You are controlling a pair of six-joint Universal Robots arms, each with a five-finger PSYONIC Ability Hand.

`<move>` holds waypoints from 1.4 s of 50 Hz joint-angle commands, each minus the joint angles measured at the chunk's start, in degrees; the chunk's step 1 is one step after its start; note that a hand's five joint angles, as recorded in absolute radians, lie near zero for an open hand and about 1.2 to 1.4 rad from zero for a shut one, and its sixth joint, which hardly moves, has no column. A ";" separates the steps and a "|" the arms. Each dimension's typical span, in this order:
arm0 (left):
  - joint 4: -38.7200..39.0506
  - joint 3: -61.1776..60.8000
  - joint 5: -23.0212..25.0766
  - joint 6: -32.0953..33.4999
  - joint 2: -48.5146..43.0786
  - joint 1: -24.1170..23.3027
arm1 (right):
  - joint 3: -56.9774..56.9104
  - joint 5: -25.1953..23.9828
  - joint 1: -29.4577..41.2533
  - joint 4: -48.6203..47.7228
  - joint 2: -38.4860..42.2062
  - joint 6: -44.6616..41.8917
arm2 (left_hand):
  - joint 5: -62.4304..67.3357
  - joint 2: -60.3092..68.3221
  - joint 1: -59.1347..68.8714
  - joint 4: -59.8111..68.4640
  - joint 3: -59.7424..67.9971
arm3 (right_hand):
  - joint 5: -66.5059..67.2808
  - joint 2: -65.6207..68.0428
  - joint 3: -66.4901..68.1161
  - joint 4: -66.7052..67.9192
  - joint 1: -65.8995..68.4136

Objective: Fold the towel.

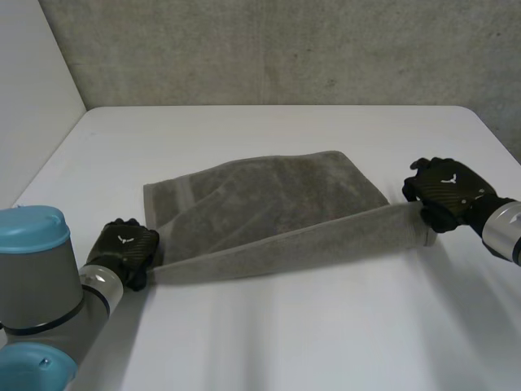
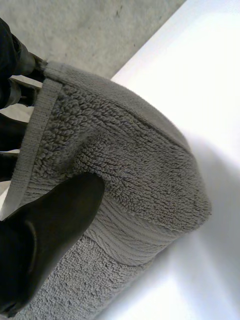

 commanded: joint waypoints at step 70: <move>-1.97 47.16 8.43 -1.23 -7.91 4.14 | -42.81 6.40 8.06 -3.56 11.64 -1.70 | 24.73 24.76 24.89 -2.88 -2.46 | 3.88 4.72 -0.37 -3.42 4.55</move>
